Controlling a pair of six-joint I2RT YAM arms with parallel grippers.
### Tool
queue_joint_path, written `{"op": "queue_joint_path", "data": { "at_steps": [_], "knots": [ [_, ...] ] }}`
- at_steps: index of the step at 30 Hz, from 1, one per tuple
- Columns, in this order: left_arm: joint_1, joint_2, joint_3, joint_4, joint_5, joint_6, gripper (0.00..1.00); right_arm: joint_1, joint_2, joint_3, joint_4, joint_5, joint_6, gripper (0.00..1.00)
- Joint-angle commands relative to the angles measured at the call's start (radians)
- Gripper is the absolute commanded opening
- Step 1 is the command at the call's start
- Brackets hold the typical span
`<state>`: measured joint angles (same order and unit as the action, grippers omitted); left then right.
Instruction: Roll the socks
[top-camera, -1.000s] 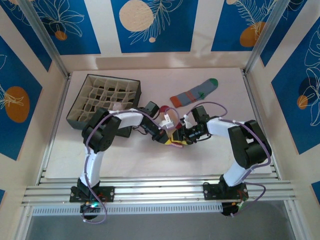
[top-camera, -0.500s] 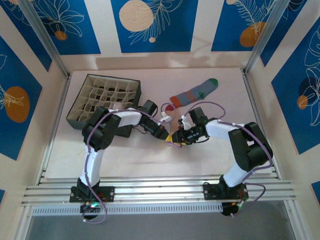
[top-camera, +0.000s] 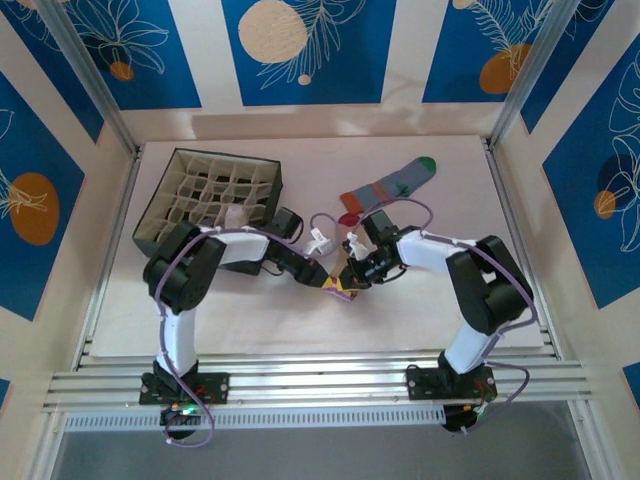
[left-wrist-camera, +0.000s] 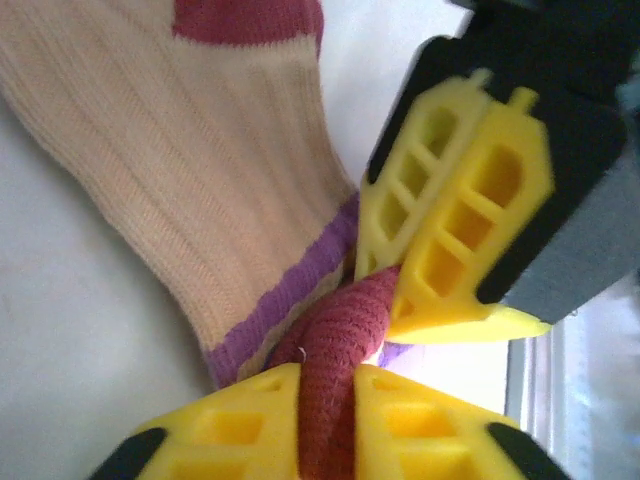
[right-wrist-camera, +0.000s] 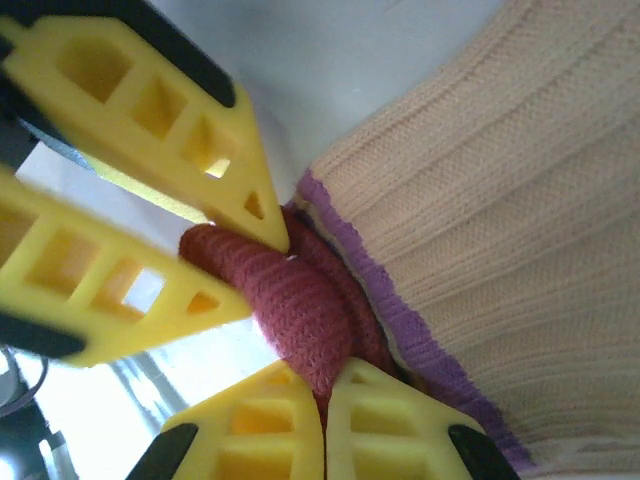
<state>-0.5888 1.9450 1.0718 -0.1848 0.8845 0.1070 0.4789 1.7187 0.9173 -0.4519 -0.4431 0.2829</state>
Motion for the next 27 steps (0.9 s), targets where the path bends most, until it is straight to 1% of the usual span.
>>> {"op": "queue_joint_path", "data": {
  "at_steps": [1, 4, 7, 9, 13, 16, 23, 27],
  "knots": [
    [0.015, -0.119, -0.105, 0.138, -0.055, 0.105, 0.25, 0.005, 0.071, 0.068, -0.162, -0.143, -0.070, 0.00],
    [0.010, -0.222, -0.238, 0.320, -0.060, 0.162, 0.31, -0.004, 0.122, 0.106, -0.196, -0.190, -0.088, 0.00],
    [-0.003, -0.306, -0.357, 0.502, -0.094, 0.212, 0.43, -0.017, 0.154, 0.133, -0.223, -0.206, -0.105, 0.00],
    [-0.019, -0.336, -0.393, 0.549, -0.133, 0.266, 0.48, -0.024, 0.170, 0.147, -0.244, -0.213, -0.123, 0.00],
    [-0.062, -0.338, -0.372, 0.486, -0.209, 0.380, 0.52, -0.032, 0.192, 0.167, -0.280, -0.226, -0.159, 0.00],
    [-0.084, -0.303, -0.343, 0.448, -0.229, 0.430, 0.52, -0.039, 0.204, 0.172, -0.292, -0.243, -0.179, 0.00],
    [-0.119, -0.210, -0.276, 0.405, -0.228, 0.470, 0.53, -0.055, 0.227, 0.184, -0.304, -0.260, -0.211, 0.00],
    [-0.133, -0.173, -0.240, 0.354, -0.226, 0.476, 0.51, -0.064, 0.226, 0.189, -0.300, -0.254, -0.223, 0.00]
  ]
}}
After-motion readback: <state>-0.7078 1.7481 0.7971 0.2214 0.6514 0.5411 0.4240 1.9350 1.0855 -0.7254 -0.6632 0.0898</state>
